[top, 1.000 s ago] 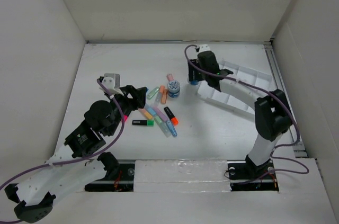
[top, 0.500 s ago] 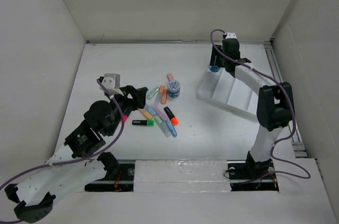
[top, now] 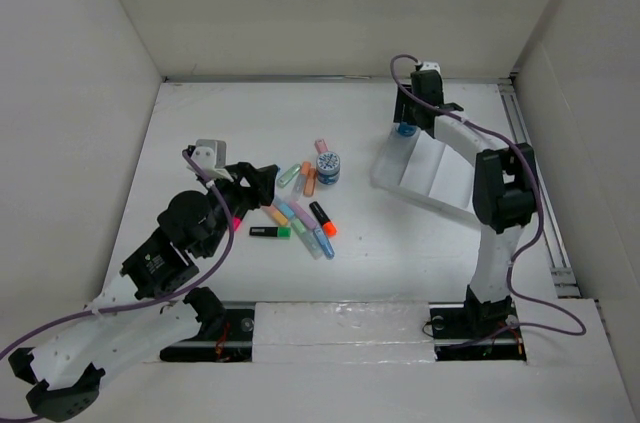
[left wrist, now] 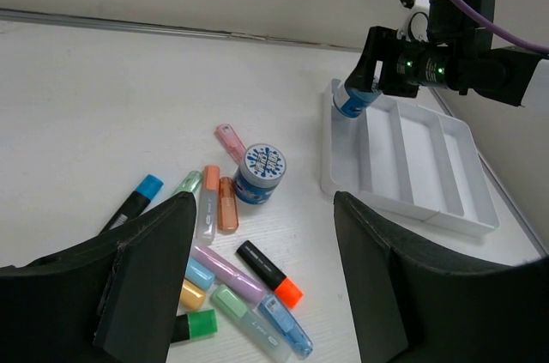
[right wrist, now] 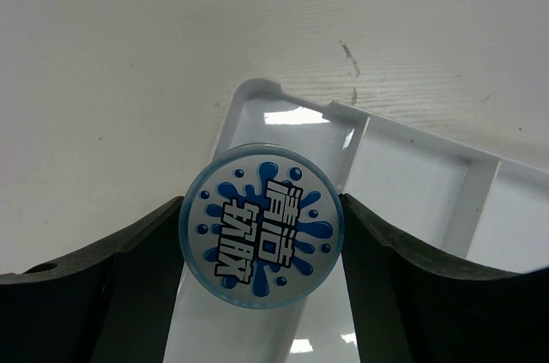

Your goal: Organize the desk

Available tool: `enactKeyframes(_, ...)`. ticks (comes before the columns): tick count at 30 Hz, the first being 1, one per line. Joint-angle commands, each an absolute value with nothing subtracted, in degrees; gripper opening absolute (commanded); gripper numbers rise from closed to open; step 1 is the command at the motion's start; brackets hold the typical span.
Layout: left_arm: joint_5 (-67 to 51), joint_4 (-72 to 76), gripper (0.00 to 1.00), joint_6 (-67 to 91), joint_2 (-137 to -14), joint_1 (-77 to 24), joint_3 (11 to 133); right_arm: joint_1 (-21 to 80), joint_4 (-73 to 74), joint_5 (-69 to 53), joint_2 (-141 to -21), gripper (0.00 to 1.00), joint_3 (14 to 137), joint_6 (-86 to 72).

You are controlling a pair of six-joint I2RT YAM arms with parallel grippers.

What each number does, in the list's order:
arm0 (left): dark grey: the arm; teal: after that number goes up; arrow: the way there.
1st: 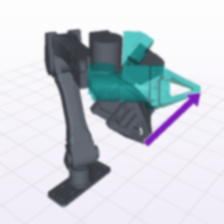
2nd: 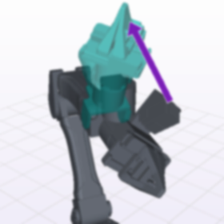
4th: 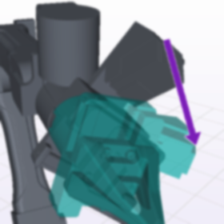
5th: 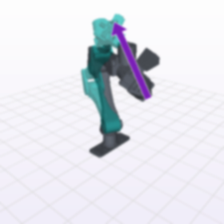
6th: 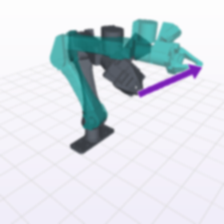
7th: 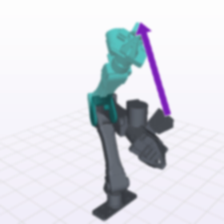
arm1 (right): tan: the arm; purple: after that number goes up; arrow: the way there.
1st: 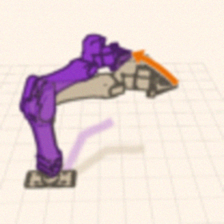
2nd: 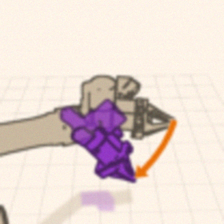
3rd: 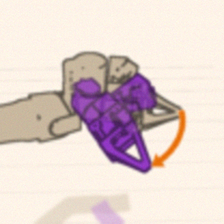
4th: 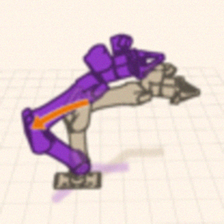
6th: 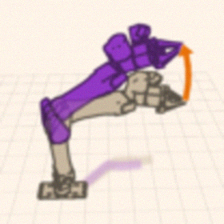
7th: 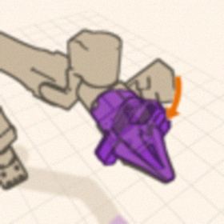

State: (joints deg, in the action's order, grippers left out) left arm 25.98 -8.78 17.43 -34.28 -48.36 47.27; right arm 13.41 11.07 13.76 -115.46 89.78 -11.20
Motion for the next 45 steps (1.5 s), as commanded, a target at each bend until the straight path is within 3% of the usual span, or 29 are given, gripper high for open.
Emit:
enactKeyframes(1, 25.84, -6.15, 0.61, 17.05, -33.75, -48.25, 46.76, 14.15, 7.56, 18.54, -114.70, 0.45, 91.23, -12.30)
enactKeyframes(6, 26.02, -6.15, 0.61, 17.05, -33.92, -48.25, 46.67, 13.62, 5.19, 18.02, -114.08, 0.47, 89.91, -13.10)
enactKeyframes(12, 25.84, -6.15, 0.61, 17.05, -33.93, -48.25, 46.67, 13.10, 11.16, 16.26, -119.09, 0.73, 97.03, -12.57)
enactKeyframes(15, 26.10, -6.07, 0.61, 17.05, -33.84, -48.25, 46.67, 13.62, 11.16, 16.44, -117.52, 0.91, 96.25, -12.39)
enactKeyframes(18, 26.02, -6.06, 0.61, 17.05, -34.19, -48.25, 46.84, 14.23, 10.46, 15.82, -115.06, 0.92, 94.32, -12.39)
enactKeyframes(20, 26.02, -6.07, 0.61, 17.05, -34.28, -48.25, 46.93, 15.91, 10.37, 15.64, -111.45, 0.88, 92.72, -12.48)
enactKeyframes(22, 26.19, -6.07, 0.61, 17.22, -34.19, -48.25, 46.85, 17.92, 8.88, 13.38, -106.91, 0.60, 88.10, -12.39)
enactKeyframes(24, 26.37, -5.89, 0.61, 17.14, -34.19, -48.25, 46.85, 22.66, 6.78, 12.40, -104.51, 0.12, 84.83, -12.57)
enactKeyframes(25, 26.63, -5.89, 0.61, 17.14, -34.02, -48.25, 46.85, 24.59, 5.90, 11.44, -103.46, 0.00, 81.77, -12.74)
enactKeyframes(26, 26.89, -5.98, 0.61, 17.14, -34.01, -48.25, 46.85, 28.87, 3.97, 11.51, -101.71, 0.00, 80.17, -12.66)
enactKeyframes(27, 26.98, -5.98, 0.61, 17.23, -34.01, -48.25, 46.67, 31.00, 2.65, 11.77, -101.17, 0.02, 78.50, -12.83)
enactKeyframes(28, 26.98, -5.98, 0.61, 17.23, -33.75, -48.25, 46.67, 33.11, 1.51, 11.43, -100.73, 0.25, 77.44, -12.57)
enactKeyframes(30, 26.98, -5.98, 0.61, 17.23, -33.66, -48.25, 46.67, 38.64, 1.40, 13.08, -101.42, 0.58, 76.29, -12.39)
enactKeyframes(31, 26.98, -5.89, 0.61, 17.31, -33.66, -48.25, 46.67, 40.15, 1.84, 14.92, -102.03, 0.85, 76.55, -11.87)
enactKeyframes(33, 26.72, -5.98, 0.61, 17.31, -33.66, -48.25, 46.84, 42.96, 4.91, 17.82, -104.75, 0.99, 79.09, -11.34)
enactKeyframes(41, 26.46, -5.63, 0.61, 17.31, -32.96, -48.25, 46.67, 42.45, 7.82, 19.51, -112.32, 1.00, 84.99, -11.69)
enactKeyframes(45, 26.28, -5.71, 0.61, 17.23, -32.96, -48.25, 46.67, 42.45, 8.79, 20.39, -116.10, 0.95, 88.06, -11.87)
